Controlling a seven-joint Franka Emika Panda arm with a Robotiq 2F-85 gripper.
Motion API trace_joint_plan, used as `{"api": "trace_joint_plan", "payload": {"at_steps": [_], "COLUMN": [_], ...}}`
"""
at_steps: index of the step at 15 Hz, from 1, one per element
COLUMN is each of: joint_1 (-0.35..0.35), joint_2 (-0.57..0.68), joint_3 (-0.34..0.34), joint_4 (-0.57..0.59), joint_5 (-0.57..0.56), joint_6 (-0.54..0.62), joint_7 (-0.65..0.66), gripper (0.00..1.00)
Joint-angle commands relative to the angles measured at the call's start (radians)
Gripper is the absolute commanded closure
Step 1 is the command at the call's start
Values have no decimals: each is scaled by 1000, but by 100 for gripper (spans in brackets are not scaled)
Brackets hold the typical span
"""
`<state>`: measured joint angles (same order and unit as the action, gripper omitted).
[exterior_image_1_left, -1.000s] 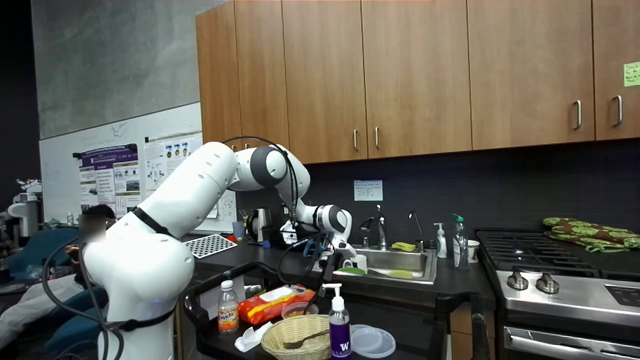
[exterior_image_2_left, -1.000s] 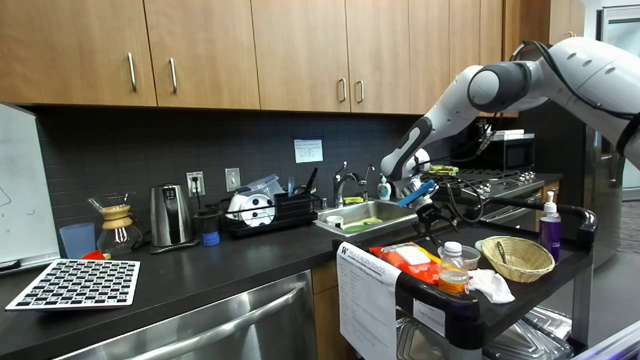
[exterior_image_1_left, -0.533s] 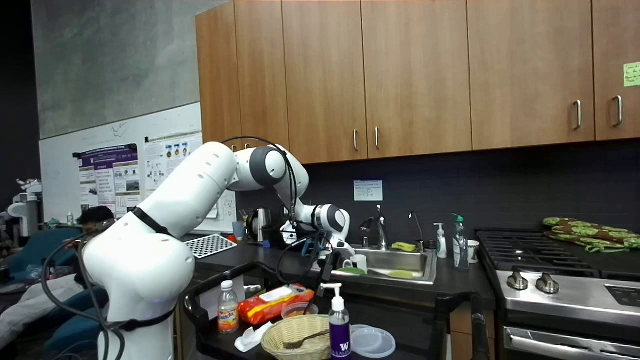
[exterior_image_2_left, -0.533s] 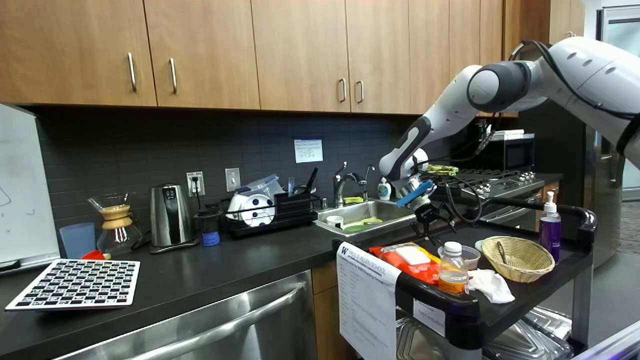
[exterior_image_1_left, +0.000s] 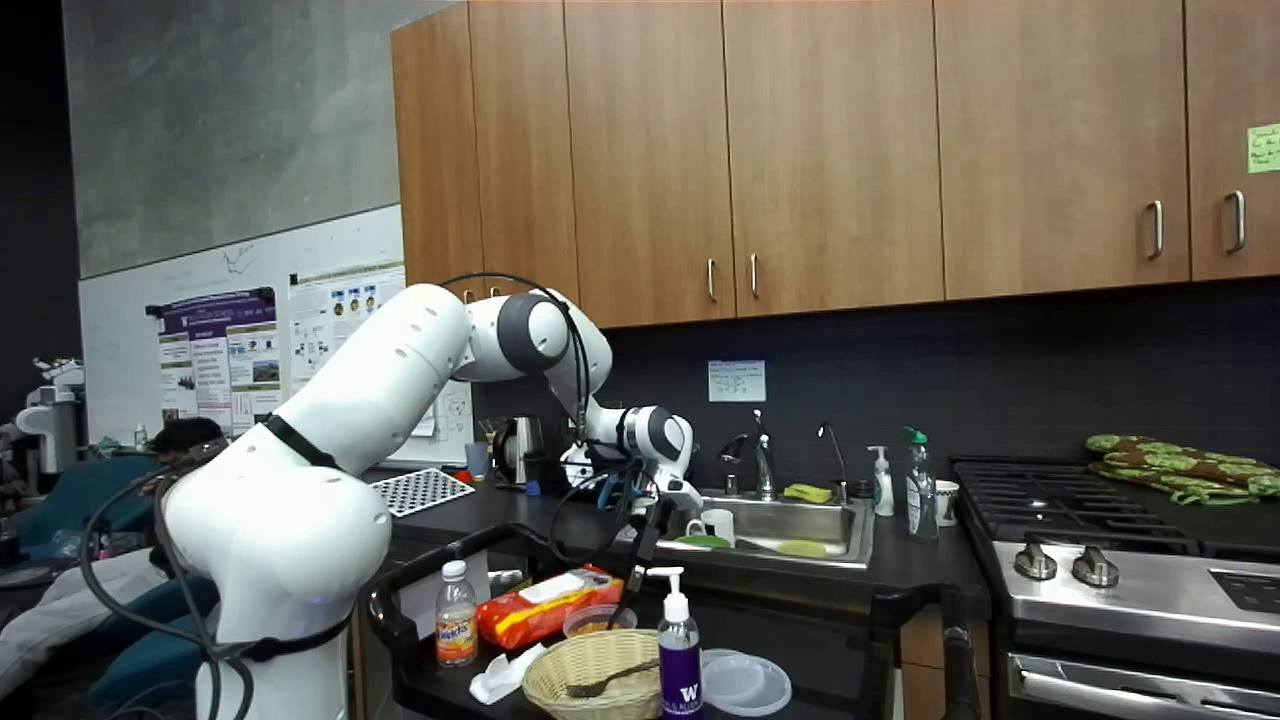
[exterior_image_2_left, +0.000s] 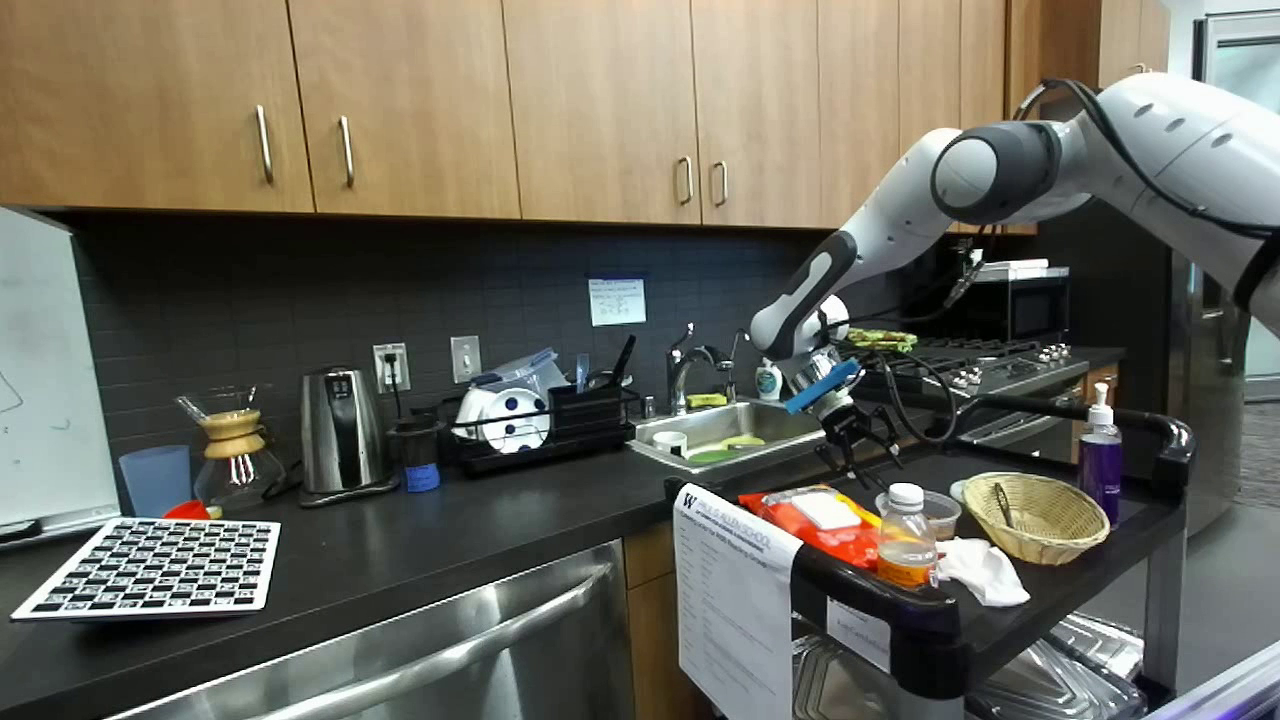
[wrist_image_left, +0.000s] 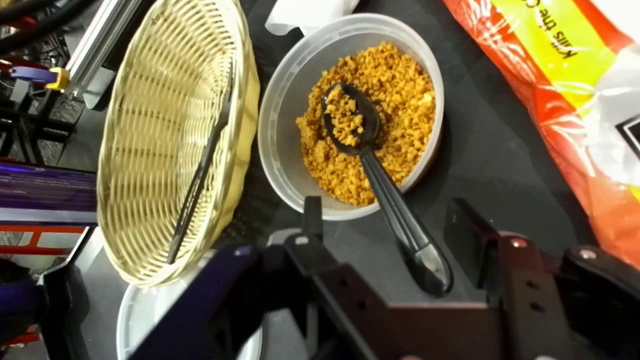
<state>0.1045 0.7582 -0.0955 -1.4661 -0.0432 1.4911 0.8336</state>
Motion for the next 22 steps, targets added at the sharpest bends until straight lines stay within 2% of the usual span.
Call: {"api": "trace_joint_plan", "payload": {"at_steps": [1, 4, 7, 8, 13, 15, 18, 19, 20, 22], "joint_1": [6, 5, 4, 4, -1, -3, -6, -7, -7, -8], "joint_2": [-18, -16, -15, -15, -15, -14, -13, -13, -13, -13], "joint_3": [-3, -3, -3, -3, -5, -5, -6, -6, -6, -7], "joint_4": [-2, -3, -3, -3, -8, -8, -11, -12, -12, -9], "joint_5": [-12, -11, -11, -11, -8, -8, -10, -10, -10, -11], "joint_6": [-20, -20, -19, -20, -17, -17, -15, -15, -15, -17], "joint_7": [-10, -12, -13, -13, -14, -15, -16, -17, -17, -18], "gripper": [37, 29, 29, 33, 31, 36, 52, 50, 55, 56]}}
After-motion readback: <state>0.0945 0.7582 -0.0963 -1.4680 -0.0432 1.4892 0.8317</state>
